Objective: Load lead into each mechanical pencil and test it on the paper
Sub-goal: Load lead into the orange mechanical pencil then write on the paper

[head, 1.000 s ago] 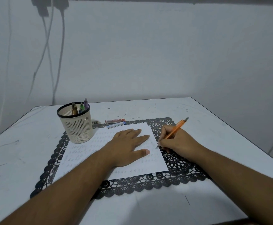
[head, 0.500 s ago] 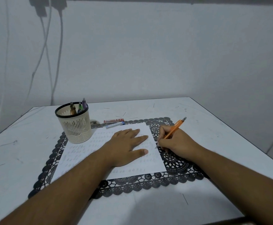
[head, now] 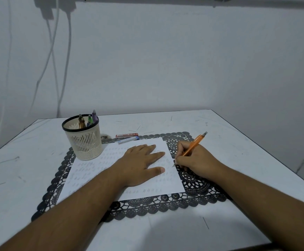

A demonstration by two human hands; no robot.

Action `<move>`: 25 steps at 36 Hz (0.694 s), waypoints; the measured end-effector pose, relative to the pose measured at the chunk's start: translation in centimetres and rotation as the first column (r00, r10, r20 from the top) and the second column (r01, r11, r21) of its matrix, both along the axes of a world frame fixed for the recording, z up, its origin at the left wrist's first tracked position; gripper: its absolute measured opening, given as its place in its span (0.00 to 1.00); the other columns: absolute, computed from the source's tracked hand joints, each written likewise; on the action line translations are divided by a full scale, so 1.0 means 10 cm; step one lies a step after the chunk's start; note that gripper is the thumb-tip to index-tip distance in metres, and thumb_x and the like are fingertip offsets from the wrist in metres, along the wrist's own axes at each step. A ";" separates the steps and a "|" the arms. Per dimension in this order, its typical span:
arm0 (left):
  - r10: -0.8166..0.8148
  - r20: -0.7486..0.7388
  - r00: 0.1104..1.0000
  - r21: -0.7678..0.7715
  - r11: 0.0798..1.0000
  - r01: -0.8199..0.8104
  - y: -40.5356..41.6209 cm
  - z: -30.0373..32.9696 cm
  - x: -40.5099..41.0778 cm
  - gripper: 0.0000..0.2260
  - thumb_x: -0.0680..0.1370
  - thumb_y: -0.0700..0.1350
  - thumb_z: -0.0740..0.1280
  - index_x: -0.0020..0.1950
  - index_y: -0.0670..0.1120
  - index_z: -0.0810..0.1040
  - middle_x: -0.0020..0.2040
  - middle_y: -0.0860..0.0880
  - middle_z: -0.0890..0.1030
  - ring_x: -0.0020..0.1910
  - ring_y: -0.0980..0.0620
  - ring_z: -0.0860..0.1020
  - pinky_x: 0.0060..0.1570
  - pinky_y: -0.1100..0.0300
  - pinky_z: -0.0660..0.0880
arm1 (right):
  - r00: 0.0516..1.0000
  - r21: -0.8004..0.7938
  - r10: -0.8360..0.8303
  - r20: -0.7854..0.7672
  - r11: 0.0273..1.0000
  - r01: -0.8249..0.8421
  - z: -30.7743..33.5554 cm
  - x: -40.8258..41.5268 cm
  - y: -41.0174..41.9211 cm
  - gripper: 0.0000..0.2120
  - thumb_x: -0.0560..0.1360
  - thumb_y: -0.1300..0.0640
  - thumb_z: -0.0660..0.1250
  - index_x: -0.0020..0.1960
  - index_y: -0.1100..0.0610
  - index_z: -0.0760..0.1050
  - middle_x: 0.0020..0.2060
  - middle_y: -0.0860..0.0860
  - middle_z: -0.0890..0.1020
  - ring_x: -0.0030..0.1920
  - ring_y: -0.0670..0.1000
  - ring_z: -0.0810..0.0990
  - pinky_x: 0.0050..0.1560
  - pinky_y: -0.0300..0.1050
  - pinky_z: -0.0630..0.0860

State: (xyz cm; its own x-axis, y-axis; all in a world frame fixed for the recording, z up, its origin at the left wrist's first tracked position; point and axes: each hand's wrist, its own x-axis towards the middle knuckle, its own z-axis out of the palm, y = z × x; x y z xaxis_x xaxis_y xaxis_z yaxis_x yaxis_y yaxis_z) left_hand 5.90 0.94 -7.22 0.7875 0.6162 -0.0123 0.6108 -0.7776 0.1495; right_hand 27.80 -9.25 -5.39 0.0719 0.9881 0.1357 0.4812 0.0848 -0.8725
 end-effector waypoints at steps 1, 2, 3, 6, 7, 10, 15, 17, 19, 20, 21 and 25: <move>0.001 -0.001 1.000 -0.002 1.000 -0.001 0.00 0.00 0.00 0.29 0.81 0.70 0.50 0.82 0.66 0.51 0.85 0.55 0.48 0.83 0.53 0.45 0.79 0.49 0.42 | 1.000 0.002 0.003 0.006 1.000 -0.003 0.00 0.00 0.00 0.12 0.76 0.68 0.70 0.38 0.56 0.74 0.31 0.52 0.81 0.32 0.48 0.79 0.37 0.41 0.75; 0.002 0.001 1.000 -0.003 1.000 -0.002 -0.01 0.01 0.00 0.29 0.81 0.70 0.51 0.82 0.66 0.51 0.85 0.55 0.48 0.83 0.53 0.45 0.79 0.49 0.42 | 1.000 0.004 0.011 0.016 1.000 -0.011 0.00 0.00 0.00 0.13 0.75 0.67 0.71 0.38 0.54 0.74 0.32 0.51 0.81 0.33 0.48 0.79 0.38 0.42 0.76; 0.004 0.002 1.000 -0.003 1.000 -0.004 -0.01 0.01 0.00 0.29 0.81 0.70 0.51 0.82 0.66 0.52 0.85 0.55 0.48 0.83 0.53 0.45 0.79 0.50 0.42 | 0.999 0.004 0.022 0.028 1.000 -0.022 0.00 0.00 0.00 0.13 0.75 0.67 0.72 0.37 0.53 0.74 0.33 0.51 0.81 0.34 0.48 0.79 0.39 0.44 0.76; 0.003 0.003 1.000 -0.001 1.000 -0.003 -0.01 0.01 0.00 0.29 0.82 0.70 0.51 0.82 0.66 0.52 0.85 0.55 0.49 0.83 0.53 0.45 0.79 0.50 0.42 | 0.999 0.005 0.032 0.032 0.999 -0.032 0.01 0.01 -0.01 0.14 0.75 0.65 0.72 0.36 0.50 0.75 0.34 0.51 0.81 0.36 0.47 0.78 0.42 0.46 0.75; 0.002 0.005 1.000 0.001 1.000 -0.002 0.00 0.00 0.00 0.29 0.82 0.70 0.51 0.82 0.66 0.52 0.85 0.55 0.49 0.83 0.53 0.45 0.79 0.50 0.42 | 0.999 0.013 0.027 0.017 1.000 -0.027 0.01 0.01 -0.02 0.13 0.75 0.65 0.72 0.37 0.51 0.75 0.35 0.51 0.81 0.36 0.47 0.77 0.42 0.46 0.75; 0.000 0.008 1.000 0.002 1.000 0.000 -0.01 0.00 0.00 0.29 0.82 0.70 0.51 0.82 0.66 0.52 0.85 0.55 0.49 0.83 0.53 0.45 0.79 0.51 0.42 | 0.999 0.029 0.034 -0.017 0.999 -0.033 0.01 0.02 -0.04 0.11 0.75 0.66 0.72 0.38 0.55 0.76 0.35 0.52 0.81 0.36 0.47 0.77 0.41 0.43 0.75; 0.003 0.009 1.000 0.004 1.000 -0.003 0.00 0.00 0.00 0.29 0.81 0.70 0.51 0.82 0.66 0.52 0.85 0.55 0.49 0.83 0.52 0.46 0.79 0.50 0.43 | 0.997 0.016 0.069 0.034 0.997 -0.070 0.01 0.00 -0.05 0.16 0.74 0.67 0.73 0.35 0.49 0.75 0.35 0.49 0.79 0.38 0.46 0.76 0.42 0.37 0.73; 0.003 0.006 1.000 0.005 1.000 -0.003 0.00 -0.01 -0.01 0.29 0.81 0.70 0.51 0.82 0.66 0.51 0.85 0.55 0.49 0.83 0.52 0.46 0.79 0.49 0.43 | 0.997 0.015 0.074 0.032 0.997 -0.074 0.01 0.00 -0.04 0.16 0.74 0.67 0.73 0.35 0.49 0.75 0.34 0.49 0.79 0.38 0.46 0.75 0.42 0.38 0.73; 0.003 0.008 1.000 0.003 1.000 -0.003 0.00 0.00 -0.01 0.29 0.81 0.70 0.51 0.82 0.67 0.51 0.85 0.55 0.49 0.83 0.52 0.46 0.79 0.49 0.43 | 0.997 0.011 0.075 0.022 0.997 -0.075 0.01 0.00 -0.05 0.17 0.74 0.67 0.73 0.35 0.49 0.75 0.34 0.48 0.79 0.37 0.46 0.75 0.42 0.38 0.73; 0.002 0.009 1.000 0.001 1.000 -0.002 0.00 0.00 -0.01 0.29 0.82 0.70 0.51 0.82 0.66 0.51 0.85 0.55 0.49 0.83 0.52 0.46 0.79 0.49 0.43 | 0.997 0.011 0.074 0.020 0.997 -0.075 0.00 0.01 -0.05 0.17 0.74 0.68 0.73 0.35 0.49 0.75 0.33 0.48 0.79 0.37 0.45 0.75 0.42 0.39 0.73; 0.002 0.009 1.000 0.001 1.000 -0.002 -0.01 0.00 -0.01 0.29 0.82 0.70 0.51 0.82 0.66 0.51 0.85 0.55 0.49 0.83 0.52 0.46 0.79 0.49 0.43 | 0.997 0.012 0.073 0.022 0.997 -0.074 0.00 0.01 -0.05 0.17 0.74 0.68 0.73 0.35 0.49 0.75 0.34 0.48 0.79 0.37 0.46 0.75 0.42 0.40 0.73; 0.004 0.012 1.000 -0.001 1.000 -0.004 -0.01 0.00 -0.01 0.29 0.82 0.70 0.51 0.82 0.66 0.52 0.85 0.55 0.49 0.83 0.52 0.45 0.79 0.49 0.43 | 0.997 0.007 0.068 0.046 0.998 -0.068 0.00 0.00 -0.05 0.16 0.74 0.67 0.73 0.35 0.50 0.75 0.35 0.50 0.80 0.38 0.46 0.77 0.43 0.40 0.74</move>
